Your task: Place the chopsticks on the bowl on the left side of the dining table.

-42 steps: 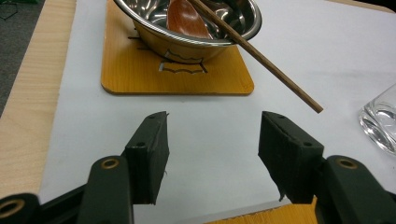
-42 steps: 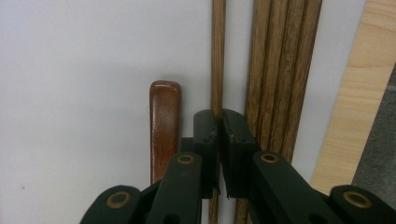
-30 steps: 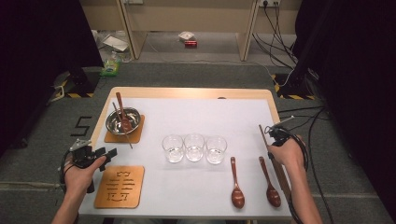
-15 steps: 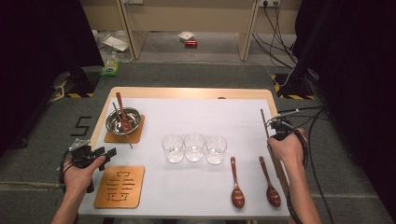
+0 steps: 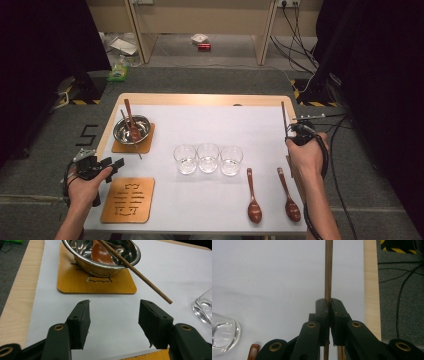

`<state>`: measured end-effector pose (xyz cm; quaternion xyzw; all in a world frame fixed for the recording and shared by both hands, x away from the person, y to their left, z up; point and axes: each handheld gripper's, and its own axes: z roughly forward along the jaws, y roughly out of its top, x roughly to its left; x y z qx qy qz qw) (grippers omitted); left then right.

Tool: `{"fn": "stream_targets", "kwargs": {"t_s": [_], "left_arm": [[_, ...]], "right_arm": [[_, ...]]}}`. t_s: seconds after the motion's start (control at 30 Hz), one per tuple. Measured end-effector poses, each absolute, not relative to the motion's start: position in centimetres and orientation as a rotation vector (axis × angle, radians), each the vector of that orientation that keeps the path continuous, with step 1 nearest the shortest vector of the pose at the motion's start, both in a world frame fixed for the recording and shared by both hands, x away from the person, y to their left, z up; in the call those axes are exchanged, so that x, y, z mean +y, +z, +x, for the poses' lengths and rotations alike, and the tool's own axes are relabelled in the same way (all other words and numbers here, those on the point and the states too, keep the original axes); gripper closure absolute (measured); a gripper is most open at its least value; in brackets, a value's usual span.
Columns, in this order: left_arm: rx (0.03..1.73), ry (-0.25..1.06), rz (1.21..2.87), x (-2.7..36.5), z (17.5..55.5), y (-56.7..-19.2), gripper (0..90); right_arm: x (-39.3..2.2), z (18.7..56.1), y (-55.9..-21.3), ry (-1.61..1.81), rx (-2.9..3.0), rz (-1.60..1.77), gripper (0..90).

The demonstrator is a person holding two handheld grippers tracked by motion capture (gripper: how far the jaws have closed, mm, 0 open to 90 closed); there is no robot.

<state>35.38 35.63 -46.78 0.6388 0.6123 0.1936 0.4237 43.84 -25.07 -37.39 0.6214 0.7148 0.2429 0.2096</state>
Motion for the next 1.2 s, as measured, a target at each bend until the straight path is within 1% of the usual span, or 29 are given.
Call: {"fn": "stream_targets", "kwargs": {"t_s": [0.53,1.2], "left_arm": [[1.530,0.486,1.585,35.8,35.3,-46.6,41.9],[1.533,0.495,1.578,35.8,35.3,-46.6,41.9]], "right_arm": [[-24.2,44.1,-36.3,0.840,1.841,1.624,85.8],[-22.8,44.9,-36.2,0.934,1.771,1.539,85.8]]}}
